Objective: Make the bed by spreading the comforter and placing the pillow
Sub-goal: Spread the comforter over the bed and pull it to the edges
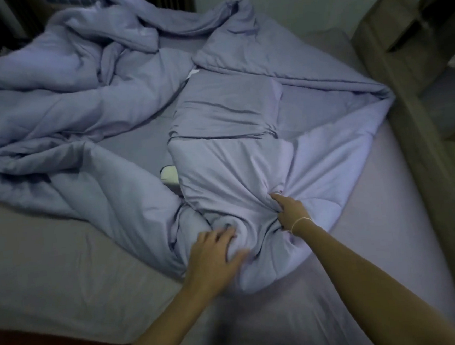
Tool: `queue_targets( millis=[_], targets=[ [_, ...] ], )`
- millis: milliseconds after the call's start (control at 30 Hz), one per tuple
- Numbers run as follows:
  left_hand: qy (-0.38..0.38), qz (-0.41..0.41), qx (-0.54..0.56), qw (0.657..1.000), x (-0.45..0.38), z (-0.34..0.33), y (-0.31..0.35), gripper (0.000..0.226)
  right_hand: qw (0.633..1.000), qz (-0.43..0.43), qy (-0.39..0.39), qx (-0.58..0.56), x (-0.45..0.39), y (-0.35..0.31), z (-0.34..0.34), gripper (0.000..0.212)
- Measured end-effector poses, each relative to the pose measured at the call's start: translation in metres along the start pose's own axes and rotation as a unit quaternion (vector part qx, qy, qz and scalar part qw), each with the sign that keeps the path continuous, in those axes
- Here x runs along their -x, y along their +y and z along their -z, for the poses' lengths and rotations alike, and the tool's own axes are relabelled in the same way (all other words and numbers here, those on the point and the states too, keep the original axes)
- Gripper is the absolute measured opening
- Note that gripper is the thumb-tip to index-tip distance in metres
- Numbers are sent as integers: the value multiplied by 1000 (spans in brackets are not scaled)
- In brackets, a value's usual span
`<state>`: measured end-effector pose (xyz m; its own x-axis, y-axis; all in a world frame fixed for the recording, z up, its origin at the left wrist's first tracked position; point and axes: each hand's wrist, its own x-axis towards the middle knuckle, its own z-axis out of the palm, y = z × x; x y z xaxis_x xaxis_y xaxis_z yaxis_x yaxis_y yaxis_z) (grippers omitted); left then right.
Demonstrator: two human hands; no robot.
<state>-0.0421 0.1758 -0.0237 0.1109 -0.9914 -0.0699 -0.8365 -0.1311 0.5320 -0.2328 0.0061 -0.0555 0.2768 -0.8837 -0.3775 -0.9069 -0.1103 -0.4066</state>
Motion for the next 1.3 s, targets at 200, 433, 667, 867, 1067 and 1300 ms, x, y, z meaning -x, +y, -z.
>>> queue_targets(
  millis=[200,433,667,867,1067,1300],
  targets=[
    [76,92,41,992,-84,23,45,91,992,-15,119,-25,96,66,30,45],
    [-113,58,59,990,-119,-47,146,118,964,-67,235,-101,210,165,37,33],
    [-298,-27,79,951,-70,-142,216,91,912,-199,218,-287,250,220,33,36],
    [-465,42,344,815,-13,-157,301,65,801,-272,227,-482,265,280,84,69],
    [-441,13,357,823,11,-176,334,38,823,-343,227,-393,285,324,91,69],
    [-253,-185,-263,913,-15,-222,264,72,891,-334,66,-299,290,333,28,90]
  ],
)
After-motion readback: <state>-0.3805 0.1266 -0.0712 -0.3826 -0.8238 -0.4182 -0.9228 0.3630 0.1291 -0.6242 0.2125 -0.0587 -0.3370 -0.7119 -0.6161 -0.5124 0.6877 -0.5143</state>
